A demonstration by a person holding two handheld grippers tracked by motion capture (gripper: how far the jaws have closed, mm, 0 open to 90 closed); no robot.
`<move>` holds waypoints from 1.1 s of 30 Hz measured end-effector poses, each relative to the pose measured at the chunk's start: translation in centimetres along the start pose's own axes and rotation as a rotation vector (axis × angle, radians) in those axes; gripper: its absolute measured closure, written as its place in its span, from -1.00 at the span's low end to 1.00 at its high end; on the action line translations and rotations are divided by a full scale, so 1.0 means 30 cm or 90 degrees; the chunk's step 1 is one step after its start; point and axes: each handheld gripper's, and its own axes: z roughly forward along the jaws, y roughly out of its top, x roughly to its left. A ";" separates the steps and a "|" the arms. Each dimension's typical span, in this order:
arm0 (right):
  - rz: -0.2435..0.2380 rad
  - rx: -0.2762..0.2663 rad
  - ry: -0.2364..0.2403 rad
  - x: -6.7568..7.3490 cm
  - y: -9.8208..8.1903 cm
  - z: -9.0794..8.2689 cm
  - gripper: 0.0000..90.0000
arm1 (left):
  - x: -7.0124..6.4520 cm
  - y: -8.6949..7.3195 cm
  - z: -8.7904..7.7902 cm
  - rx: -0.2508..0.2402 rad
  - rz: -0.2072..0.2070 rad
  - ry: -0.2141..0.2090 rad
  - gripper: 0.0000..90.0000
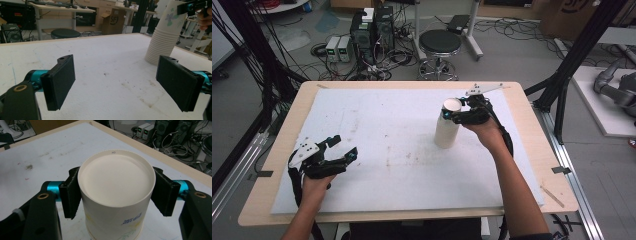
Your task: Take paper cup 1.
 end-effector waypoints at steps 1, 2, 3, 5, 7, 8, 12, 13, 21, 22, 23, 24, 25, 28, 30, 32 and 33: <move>-0.001 0.000 -0.001 0.000 0.000 0.000 -0.26 | 0.000 0.000 0.000 0.001 0.000 -0.001 -0.65; 0.000 0.000 -0.003 0.001 0.001 -0.001 -0.26 | 0.000 0.000 0.000 0.001 0.000 -0.001 -0.65; 0.000 0.000 -0.004 0.001 0.002 -0.002 -0.26 | 0.000 0.000 0.000 0.000 -0.001 -0.001 -0.65; -0.005 -0.004 -0.003 0.002 0.008 -0.004 -0.26 | -0.001 0.000 0.001 0.001 -0.001 -0.001 -0.65; -0.007 -0.008 0.000 0.001 0.017 -0.009 -0.26 | 0.000 0.000 0.001 0.001 -0.001 -0.002 -0.65; -0.005 -0.014 0.001 0.003 0.022 -0.014 -0.26 | -0.001 0.000 0.001 0.000 -0.002 -0.003 -0.65; 0.005 -0.024 0.002 0.002 0.044 -0.032 -0.26 | -0.001 0.000 -0.001 -0.001 -0.002 -0.003 -0.65; 0.004 -0.027 0.002 0.001 0.049 -0.036 -0.25 | -0.001 0.001 -0.001 0.000 -0.002 -0.004 -0.65; 0.007 -0.056 0.003 0.003 0.097 -0.093 -0.25 | -0.002 0.001 -0.002 -0.003 -0.004 -0.006 -0.65; 0.007 -0.058 0.003 0.004 0.104 -0.101 -0.25 | -0.002 0.001 -0.002 -0.004 -0.005 -0.006 -0.65; 0.004 -0.060 0.000 0.004 0.111 -0.109 -0.25 | -0.003 0.002 -0.002 -0.004 -0.006 -0.006 -0.65; 0.001 -0.063 -0.002 0.004 0.118 -0.117 -0.25 | -0.003 0.002 -0.002 -0.005 -0.006 -0.007 -0.65; 0.002 -0.061 -0.001 0.006 0.126 -0.126 -0.25 | -0.003 0.002 -0.002 -0.006 -0.007 -0.008 -0.65; -0.003 -0.078 0.002 0.014 0.151 -0.158 -0.25 | -0.005 0.003 -0.002 -0.006 -0.004 -0.008 -0.65; -0.010 -0.084 0.000 0.022 0.166 -0.180 -0.25 | -0.007 0.004 -0.003 -0.006 -0.002 -0.012 -0.65; -0.021 -0.089 0.000 0.030 0.180 -0.202 -0.25 | -0.009 0.005 -0.002 -0.007 -0.003 -0.014 -0.65; -0.022 -0.093 0.001 0.036 0.185 -0.215 -0.25 | -0.010 0.005 -0.002 -0.008 -0.002 -0.015 -0.65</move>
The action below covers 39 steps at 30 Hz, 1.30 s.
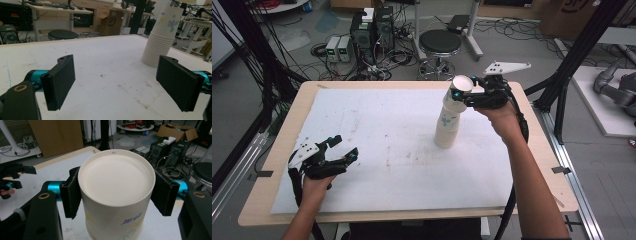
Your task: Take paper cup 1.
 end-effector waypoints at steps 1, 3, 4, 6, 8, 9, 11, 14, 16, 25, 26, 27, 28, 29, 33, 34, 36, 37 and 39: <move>-0.003 -0.003 0.001 0.004 0.004 -0.009 -0.25 | -0.002 -0.001 0.001 -0.001 -0.002 -0.002 -0.65; -0.012 -0.004 -0.004 0.015 0.012 -0.037 -0.25 | -0.004 0.000 0.000 -0.001 0.001 -0.004 -0.65; -0.017 -0.006 -0.005 0.019 0.013 -0.049 -0.25 | -0.005 0.000 -0.001 0.000 0.001 -0.004 -0.65; -0.023 -0.010 -0.004 0.029 0.011 -0.078 -0.24 | -0.006 0.000 0.000 -0.001 0.000 -0.006 -0.65; -0.028 -0.013 -0.004 0.041 0.005 -0.108 -0.24 | -0.007 -0.001 0.002 -0.002 -0.001 -0.007 -0.65; -0.032 -0.013 -0.005 0.047 0.000 -0.122 -0.24 | -0.008 -0.001 0.002 -0.002 -0.001 -0.008 -0.65; -0.041 -0.006 -0.009 0.061 -0.016 -0.148 -0.24 | -0.009 -0.001 0.003 -0.001 0.002 -0.011 -0.65; -0.046 -0.007 -0.009 0.082 -0.052 -0.181 -0.24 | -0.013 -0.001 0.005 -0.005 -0.001 -0.020 -0.65; -0.042 -0.006 -0.001 0.096 -0.084 -0.198 -0.24 | -0.015 -0.001 0.007 -0.009 0.000 -0.023 -0.65; -0.034 0.005 0.031 0.158 -0.238 -0.222 -0.23 | -0.027 -0.002 0.012 -0.009 0.001 -0.036 -0.65; -0.033 0.006 0.040 0.165 -0.255 -0.219 -0.23 | -0.028 -0.002 0.014 -0.009 0.001 -0.038 -0.65; -0.033 0.007 0.046 0.172 -0.271 -0.214 -0.23 | -0.029 -0.003 0.015 -0.006 0.000 -0.040 -0.65; -0.034 0.010 0.052 0.178 -0.288 -0.207 -0.23 | -0.030 -0.003 0.016 -0.004 0.001 -0.041 -0.65; -0.034 0.014 0.055 0.183 -0.305 -0.198 -0.23 | -0.032 -0.004 0.018 -0.006 0.000 -0.042 -0.65; -0.026 0.033 0.070 0.189 -0.358 -0.155 -0.23 | -0.036 -0.003 0.022 -0.003 0.003 -0.048 -0.65; -0.025 0.039 0.072 0.189 -0.365 -0.146 -0.23 | -0.037 -0.003 0.024 -0.004 0.006 -0.051 -0.65; -0.028 0.044 0.076 0.193 -0.375 -0.132 -0.23 | -0.041 -0.002 0.027 -0.004 0.010 -0.058 -0.65; -0.031 0.044 0.076 0.195 -0.377 -0.129 -0.23 | -0.043 -0.002 0.030 -0.004 0.009 -0.062 -0.65; -0.034 0.039 0.078 0.198 -0.381 -0.122 -0.23 | -0.046 -0.001 0.034 -0.004 0.011 -0.068 -0.65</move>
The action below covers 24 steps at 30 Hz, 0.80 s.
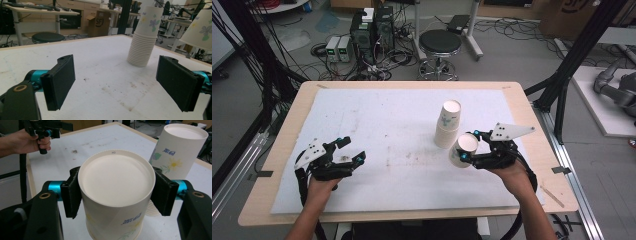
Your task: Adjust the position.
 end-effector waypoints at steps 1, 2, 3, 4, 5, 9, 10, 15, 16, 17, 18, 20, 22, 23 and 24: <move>0.000 -0.001 0.000 0.001 -0.002 0.003 -0.23 | -0.001 0.001 0.002 0.000 0.001 -0.005 -0.66; 0.003 -0.002 0.002 0.003 -0.005 0.008 -0.23 | -0.001 0.001 0.002 0.000 0.001 -0.005 -0.66; 0.003 -0.003 0.004 0.004 -0.007 0.012 -0.23 | -0.007 0.001 0.008 0.001 -0.001 -0.017 -0.66; 0.000 -0.004 0.006 0.006 -0.010 0.018 -0.23 | -0.011 0.002 0.011 0.002 0.001 -0.024 -0.66; 0.002 -0.001 0.008 0.010 -0.012 0.023 -0.23 | -0.015 0.002 0.014 0.002 0.004 -0.025 -0.66; -0.001 -0.002 0.012 0.021 -0.020 0.046 -0.23 | -0.032 0.008 0.027 0.000 0.015 -0.039 -0.66; 0.002 -0.001 0.015 0.024 -0.022 0.051 -0.23 | -0.035 0.008 0.029 0.001 0.018 -0.042 -0.66; -0.002 0.002 0.027 0.036 -0.031 0.082 -0.23 | -0.051 0.009 0.031 0.000 0.040 -0.061 -0.66; -0.007 0.001 0.028 0.037 -0.033 0.088 -0.23 | -0.056 0.011 0.032 -0.001 0.043 -0.065 -0.66; -0.009 0.000 0.033 0.039 -0.035 0.094 -0.23 | -0.060 0.011 0.033 -0.001 0.043 -0.072 -0.66; -0.008 0.002 0.037 0.043 -0.037 0.099 -0.23 | -0.066 0.011 0.035 0.003 0.042 -0.081 -0.66; -0.007 0.003 0.045 0.048 -0.040 0.109 -0.23 | -0.082 0.011 0.040 0.013 0.048 -0.098 -0.66; -0.011 -0.001 0.058 0.050 -0.041 0.119 -0.23 | -0.099 0.016 0.049 0.022 0.045 -0.113 -0.66; -0.011 0.000 0.064 0.053 -0.040 0.124 -0.23 | -0.110 0.019 0.054 0.023 0.046 -0.121 -0.66; -0.014 0.001 0.067 0.055 -0.040 0.130 -0.23 | -0.120 0.023 0.059 0.024 0.050 -0.130 -0.66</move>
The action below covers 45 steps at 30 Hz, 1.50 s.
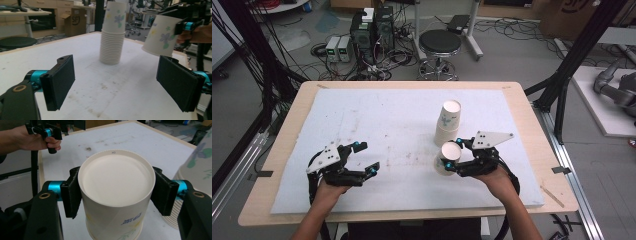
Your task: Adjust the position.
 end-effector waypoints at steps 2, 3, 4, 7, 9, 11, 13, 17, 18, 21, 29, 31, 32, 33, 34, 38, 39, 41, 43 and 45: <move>-0.003 0.003 0.006 0.004 0.004 0.010 -0.23 | -0.019 0.007 0.018 0.004 0.003 -0.025 -0.66; -0.005 0.003 0.009 0.006 0.006 0.016 -0.23 | -0.029 0.008 0.029 0.007 0.004 -0.035 -0.66; -0.009 0.004 0.010 0.008 0.009 0.020 -0.24 | -0.039 0.009 0.041 0.012 0.006 -0.046 -0.66; -0.010 0.006 0.019 0.016 0.013 0.033 -0.24 | -0.064 0.006 0.076 0.029 0.018 -0.071 -0.66; -0.013 0.007 0.024 0.021 0.015 0.041 -0.24 | -0.076 0.002 0.096 0.039 0.019 -0.087 -0.66; -0.014 0.008 0.029 0.025 0.016 0.048 -0.24 | -0.086 0.000 0.114 0.044 0.022 -0.098 -0.65; -0.014 0.010 0.034 0.028 0.017 0.053 -0.24 | -0.094 -0.002 0.132 0.049 0.025 -0.106 -0.65; -0.016 0.010 0.045 0.034 0.021 0.063 -0.24 | -0.109 -0.004 0.171 0.063 0.032 -0.126 -0.65; -0.016 0.010 0.048 0.038 0.023 0.067 -0.24 | -0.113 -0.004 0.182 0.066 0.035 -0.130 -0.65; -0.021 0.013 0.056 0.047 0.027 0.076 -0.24 | -0.128 -0.002 0.215 0.073 0.041 -0.142 -0.65; -0.025 0.014 0.067 0.061 0.035 0.096 -0.24 | -0.165 0.009 0.287 0.088 0.061 -0.170 -0.65; -0.024 0.015 0.070 0.064 0.037 0.100 -0.24 | -0.171 0.011 0.302 0.090 0.064 -0.175 -0.65; -0.026 0.015 0.072 0.065 0.037 0.101 -0.24 | -0.174 0.011 0.310 0.090 0.065 -0.176 -0.65; -0.026 0.015 0.074 0.067 0.038 0.102 -0.24 | -0.176 0.012 0.317 0.091 0.067 -0.179 -0.65; -0.025 0.015 0.073 0.069 0.039 0.103 -0.24 | -0.177 0.013 0.324 0.093 0.070 -0.180 -0.65; -0.028 0.014 0.080 0.073 0.040 0.107 -0.24 | -0.187 0.014 0.350 0.092 0.070 -0.188 -0.65; -0.026 0.013 0.084 0.074 0.041 0.108 -0.24 | -0.189 0.013 0.356 0.094 0.070 -0.189 -0.65; -0.027 0.012 0.085 0.075 0.042 0.108 -0.24 | -0.192 0.011 0.366 0.093 0.070 -0.192 -0.64; -0.027 0.009 0.086 0.076 0.043 0.109 -0.24 | -0.194 0.009 0.375 0.096 0.070 -0.193 -0.61; -0.024 0.009 0.091 0.077 0.043 0.109 -0.24 | -0.197 0.008 0.382 0.098 0.070 -0.197 -0.58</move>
